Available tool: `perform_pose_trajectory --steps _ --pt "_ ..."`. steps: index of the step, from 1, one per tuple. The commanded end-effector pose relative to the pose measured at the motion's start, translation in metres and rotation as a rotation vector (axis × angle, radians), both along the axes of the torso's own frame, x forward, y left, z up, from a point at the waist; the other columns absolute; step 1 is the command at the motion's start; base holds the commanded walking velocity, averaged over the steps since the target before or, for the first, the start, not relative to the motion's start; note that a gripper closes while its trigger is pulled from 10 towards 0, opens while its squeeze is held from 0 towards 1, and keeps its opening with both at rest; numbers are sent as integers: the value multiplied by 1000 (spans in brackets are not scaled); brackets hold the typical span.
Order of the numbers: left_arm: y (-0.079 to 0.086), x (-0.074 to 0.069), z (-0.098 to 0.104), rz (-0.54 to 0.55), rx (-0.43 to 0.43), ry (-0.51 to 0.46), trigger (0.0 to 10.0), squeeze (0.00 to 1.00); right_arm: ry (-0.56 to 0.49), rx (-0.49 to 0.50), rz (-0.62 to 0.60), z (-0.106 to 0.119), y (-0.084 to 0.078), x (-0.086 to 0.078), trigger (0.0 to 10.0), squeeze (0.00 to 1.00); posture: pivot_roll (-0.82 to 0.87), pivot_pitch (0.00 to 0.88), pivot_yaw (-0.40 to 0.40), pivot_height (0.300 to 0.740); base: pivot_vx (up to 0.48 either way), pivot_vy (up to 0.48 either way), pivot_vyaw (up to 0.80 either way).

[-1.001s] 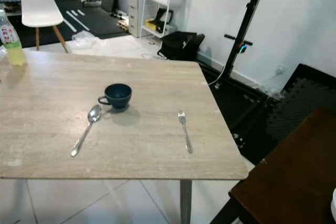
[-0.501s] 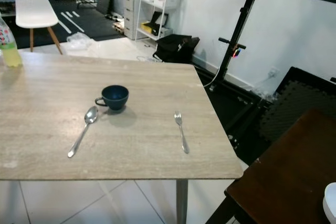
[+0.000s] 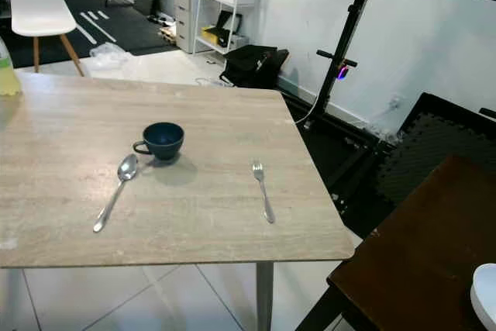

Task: Setting the table

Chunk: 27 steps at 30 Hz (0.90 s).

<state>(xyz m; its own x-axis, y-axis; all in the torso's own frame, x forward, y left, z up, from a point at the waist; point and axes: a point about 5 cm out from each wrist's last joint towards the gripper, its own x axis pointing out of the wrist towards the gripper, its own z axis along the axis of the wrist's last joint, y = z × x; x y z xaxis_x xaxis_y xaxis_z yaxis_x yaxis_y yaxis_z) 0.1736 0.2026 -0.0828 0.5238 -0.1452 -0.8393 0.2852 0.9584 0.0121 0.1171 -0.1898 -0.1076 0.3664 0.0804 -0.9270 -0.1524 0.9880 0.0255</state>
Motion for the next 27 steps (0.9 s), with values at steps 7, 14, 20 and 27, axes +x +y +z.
perform_pose_trajectory --steps 7,14,20,27 --pt "12 -19 -7 64 86 32 10000 0 -17 -31 -24 2 -10 0 10000 0 -100 74 -48 740 0 0 0" --pt "21 -35 -12 116 100 68 10000 0 -83 -13 -15 5 -2 13 10000 0 -59 48 -44 740 0 0 0" --pt "31 -50 -15 151 130 94 10000 0 -98 -18 31 6 3 18 10000 0 -25 5 -44 740 0 0 0" --pt "38 -65 -17 117 167 126 10000 0 -138 -18 2 7 4 20 10000 0 -4 0 -32 740 0 0 0"
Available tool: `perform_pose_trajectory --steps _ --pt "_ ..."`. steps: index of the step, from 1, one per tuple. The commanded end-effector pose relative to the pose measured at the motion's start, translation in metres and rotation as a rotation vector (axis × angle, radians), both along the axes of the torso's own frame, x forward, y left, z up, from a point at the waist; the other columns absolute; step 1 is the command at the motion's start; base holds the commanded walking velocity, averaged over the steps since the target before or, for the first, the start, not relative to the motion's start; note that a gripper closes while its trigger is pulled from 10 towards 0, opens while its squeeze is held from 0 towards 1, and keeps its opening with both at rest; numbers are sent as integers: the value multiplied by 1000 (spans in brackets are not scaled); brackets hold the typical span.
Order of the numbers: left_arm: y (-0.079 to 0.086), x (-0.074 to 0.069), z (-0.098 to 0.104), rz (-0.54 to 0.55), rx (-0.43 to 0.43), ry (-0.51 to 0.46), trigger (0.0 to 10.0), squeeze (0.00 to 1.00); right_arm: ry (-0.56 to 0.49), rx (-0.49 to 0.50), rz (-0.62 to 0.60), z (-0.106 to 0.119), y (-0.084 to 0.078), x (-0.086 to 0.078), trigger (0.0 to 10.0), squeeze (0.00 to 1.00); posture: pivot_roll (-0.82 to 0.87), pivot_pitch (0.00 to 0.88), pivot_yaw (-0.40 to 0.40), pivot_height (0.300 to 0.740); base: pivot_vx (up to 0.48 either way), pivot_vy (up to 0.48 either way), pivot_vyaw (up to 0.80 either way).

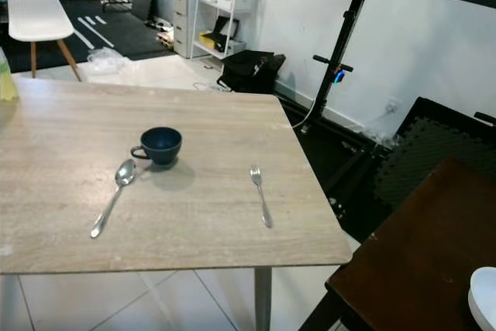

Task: Setting the table

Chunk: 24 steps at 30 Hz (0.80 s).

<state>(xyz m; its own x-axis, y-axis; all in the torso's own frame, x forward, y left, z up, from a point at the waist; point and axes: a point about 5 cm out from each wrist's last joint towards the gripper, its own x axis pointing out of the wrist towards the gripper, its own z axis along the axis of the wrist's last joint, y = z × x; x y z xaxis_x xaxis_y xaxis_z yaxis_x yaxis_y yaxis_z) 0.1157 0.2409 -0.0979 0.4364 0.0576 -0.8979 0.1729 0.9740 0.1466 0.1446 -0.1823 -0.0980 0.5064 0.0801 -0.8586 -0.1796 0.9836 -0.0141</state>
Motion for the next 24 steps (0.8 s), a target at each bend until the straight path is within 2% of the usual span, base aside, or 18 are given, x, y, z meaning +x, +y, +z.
perform_pose_trajectory --steps 1,5,8,9,12,14,16,18,24 --pt "0 -8 -2 -3 4 22 10000 0 17 -3 -34 -3 -4 -8 10000 0 -4 0 -32 740 0 0 0" --pt "0 -7 -2 -7 14 28 10000 0 23 -6 -51 -4 -5 -11 10000 0 -8 0 -19 740 0 0 0" --pt "2 -3 -1 -53 39 22 10000 0 48 6 -55 -6 -6 -18 10000 0 -10 0 -11 740 0 0 0" --pt "5 1 1 -60 53 10 10000 0 87 18 -38 -8 -6 -25 10000 0 -13 0 -6 740 0 0 0" --pt "7 2 3 -66 57 5 10000 0 119 12 2 -10 -6 -31 10000 0 -18 0 -2 740 0 0 0" --pt "9 4 4 -84 65 2 10000 0 128 -23 45 -11 -9 -35 10000 0 -20 0 1 740 0 0 0" --pt "9 4 4 -92 68 1 10000 0 125 -42 60 -11 -11 -35 10000 0 -20 0 1 740 0 0 0" --pt "9 6 4 -115 69 3 10000 0 93 -35 -4 -9 -17 -33 10000 0 -18 0 5 740 0 0 0" --pt "5 9 4 -136 64 2 10000 0 54 -50 -35 -7 -23 -28 10000 0 -15 0 4 740 0 0 0"
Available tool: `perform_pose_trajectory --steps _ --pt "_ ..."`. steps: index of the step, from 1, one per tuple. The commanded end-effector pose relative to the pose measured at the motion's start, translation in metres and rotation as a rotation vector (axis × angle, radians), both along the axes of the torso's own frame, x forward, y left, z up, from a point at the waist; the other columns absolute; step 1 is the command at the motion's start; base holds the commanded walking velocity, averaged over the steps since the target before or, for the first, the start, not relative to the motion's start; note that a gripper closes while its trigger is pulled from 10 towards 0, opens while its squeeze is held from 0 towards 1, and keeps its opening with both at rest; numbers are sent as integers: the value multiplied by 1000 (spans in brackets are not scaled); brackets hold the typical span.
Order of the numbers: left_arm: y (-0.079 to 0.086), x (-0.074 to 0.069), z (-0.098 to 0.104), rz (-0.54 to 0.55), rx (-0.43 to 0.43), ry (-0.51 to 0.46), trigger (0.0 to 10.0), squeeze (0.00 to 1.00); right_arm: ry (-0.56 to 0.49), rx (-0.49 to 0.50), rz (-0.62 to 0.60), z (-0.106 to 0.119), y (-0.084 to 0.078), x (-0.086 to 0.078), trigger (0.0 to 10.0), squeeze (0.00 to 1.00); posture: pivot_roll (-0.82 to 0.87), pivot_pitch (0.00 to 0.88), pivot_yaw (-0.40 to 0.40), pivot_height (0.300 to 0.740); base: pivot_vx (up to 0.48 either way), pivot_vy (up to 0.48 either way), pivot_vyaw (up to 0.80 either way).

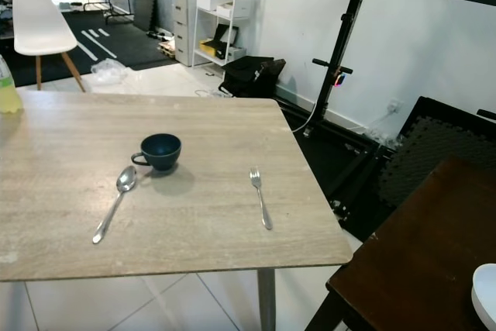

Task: Setting the table

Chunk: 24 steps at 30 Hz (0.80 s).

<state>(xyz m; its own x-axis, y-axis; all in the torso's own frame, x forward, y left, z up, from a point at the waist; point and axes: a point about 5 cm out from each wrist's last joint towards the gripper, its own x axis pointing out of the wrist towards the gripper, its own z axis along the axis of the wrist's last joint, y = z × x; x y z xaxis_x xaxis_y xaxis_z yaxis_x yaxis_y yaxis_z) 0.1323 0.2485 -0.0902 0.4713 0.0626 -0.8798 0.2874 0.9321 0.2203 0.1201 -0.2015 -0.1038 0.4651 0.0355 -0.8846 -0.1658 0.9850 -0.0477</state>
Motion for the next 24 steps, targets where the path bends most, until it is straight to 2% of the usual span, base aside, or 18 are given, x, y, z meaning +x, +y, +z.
perform_pose_trajectory --steps 1,7,14,24 --pt "-4 -7 -4 -11 -7 33 10000 0 6 -9 -20 -1 -3 -4 10000 0 -15 0 4 740 0 0 0" --pt "-7 -5 -4 -35 -18 38 10000 0 -4 -5 -11 0 3 1 10000 0 -14 0 17 740 0 0 0" --pt "-17 -1 -5 -51 -15 37 10000 0 3 -14 11 -1 6 0 10000 0 -12 0 14 740 0 0 0" --pt "-14 -1 -5 -57 -16 34 10000 0 11 -22 7 -2 4 -4 10000 0 -16 0 7 740 0 0 0"
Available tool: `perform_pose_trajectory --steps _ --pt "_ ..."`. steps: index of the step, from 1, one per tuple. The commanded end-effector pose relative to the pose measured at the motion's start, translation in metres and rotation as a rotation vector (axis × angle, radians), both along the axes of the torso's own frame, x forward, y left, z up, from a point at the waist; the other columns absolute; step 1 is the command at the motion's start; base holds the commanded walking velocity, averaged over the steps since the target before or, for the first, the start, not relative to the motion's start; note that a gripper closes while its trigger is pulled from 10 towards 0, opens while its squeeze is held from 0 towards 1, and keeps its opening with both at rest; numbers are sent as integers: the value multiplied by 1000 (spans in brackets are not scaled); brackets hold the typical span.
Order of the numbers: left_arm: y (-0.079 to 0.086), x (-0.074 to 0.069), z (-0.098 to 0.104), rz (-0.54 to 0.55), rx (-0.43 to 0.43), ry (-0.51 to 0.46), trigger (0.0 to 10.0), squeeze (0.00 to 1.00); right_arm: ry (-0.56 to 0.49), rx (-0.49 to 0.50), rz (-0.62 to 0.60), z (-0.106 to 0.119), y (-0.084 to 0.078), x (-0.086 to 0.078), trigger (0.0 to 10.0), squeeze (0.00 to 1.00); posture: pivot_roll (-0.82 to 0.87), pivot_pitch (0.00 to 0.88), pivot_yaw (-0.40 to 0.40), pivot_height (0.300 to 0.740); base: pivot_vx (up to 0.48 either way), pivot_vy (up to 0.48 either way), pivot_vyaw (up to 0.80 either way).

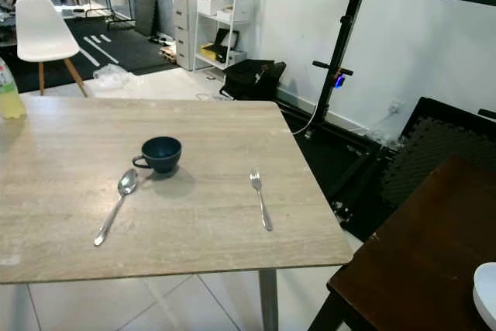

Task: Setting the table

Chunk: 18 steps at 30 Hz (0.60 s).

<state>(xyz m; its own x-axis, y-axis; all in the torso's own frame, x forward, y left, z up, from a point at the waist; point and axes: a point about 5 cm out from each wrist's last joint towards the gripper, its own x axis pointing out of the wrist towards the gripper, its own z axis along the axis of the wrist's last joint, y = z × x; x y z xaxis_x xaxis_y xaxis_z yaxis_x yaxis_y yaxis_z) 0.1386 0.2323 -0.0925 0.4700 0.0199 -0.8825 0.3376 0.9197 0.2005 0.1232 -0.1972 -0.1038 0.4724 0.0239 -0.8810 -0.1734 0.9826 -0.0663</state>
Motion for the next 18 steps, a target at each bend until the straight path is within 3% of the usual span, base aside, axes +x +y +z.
perform_pose_trajectory --steps 1,18 --pt "2 -7 -2 -4 3 28 10000 0 19 -4 0 -2 0 -7 10000 0 -16 0 7 740 0 0 0" --pt "0 0 0 -4 -7 4 10000 0 8 -3 8 -1 0 -2 10000 0 -14 0 -4 740 0 0 0"
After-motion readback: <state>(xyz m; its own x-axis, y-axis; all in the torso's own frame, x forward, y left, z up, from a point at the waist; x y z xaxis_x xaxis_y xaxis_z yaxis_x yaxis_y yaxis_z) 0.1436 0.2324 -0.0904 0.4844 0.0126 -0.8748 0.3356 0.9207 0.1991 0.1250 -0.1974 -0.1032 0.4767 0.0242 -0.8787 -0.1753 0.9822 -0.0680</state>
